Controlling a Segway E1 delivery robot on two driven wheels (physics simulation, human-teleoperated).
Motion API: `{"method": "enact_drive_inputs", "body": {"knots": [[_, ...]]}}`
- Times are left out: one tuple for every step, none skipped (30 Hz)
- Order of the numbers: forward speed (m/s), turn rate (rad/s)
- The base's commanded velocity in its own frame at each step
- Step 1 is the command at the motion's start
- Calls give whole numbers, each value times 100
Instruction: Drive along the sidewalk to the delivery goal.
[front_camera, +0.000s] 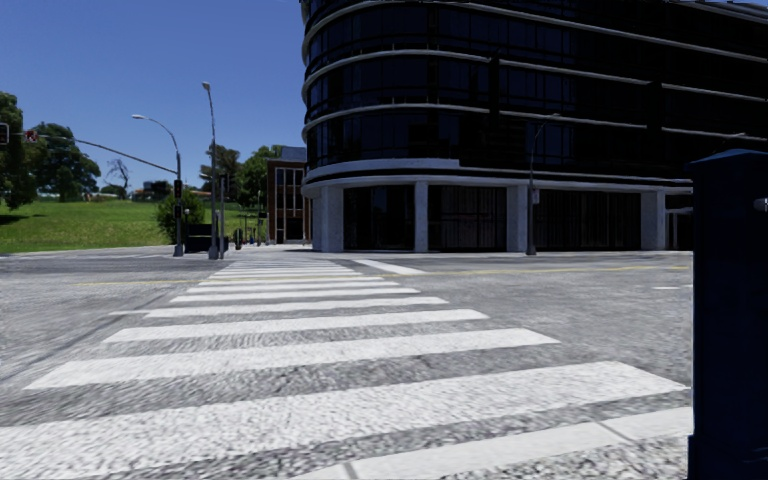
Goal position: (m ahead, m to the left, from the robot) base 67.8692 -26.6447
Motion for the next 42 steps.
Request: {"method": "enact_drive_inputs", "body": {"knots": [[200,54],[200,54],[200,54],[200,54],[200,54],[200,54],[200,54],[200,51],[200,42],[200,42],[200,38],[200,35],[200,35],[196,23],[191,3],[186,0],[181,0],[181,0],[177,0],[170,0],[164,0],[164,0],[157,0],[155,0],[154,0],[154,0],[153,0],[153,0],[153,0],[153,0],[153,0],[153,0],[153,0],[153,0],[153,1],[153,1],[153,5],[153,8],[153,11],[153,11],[153,12],[153,13]]}}
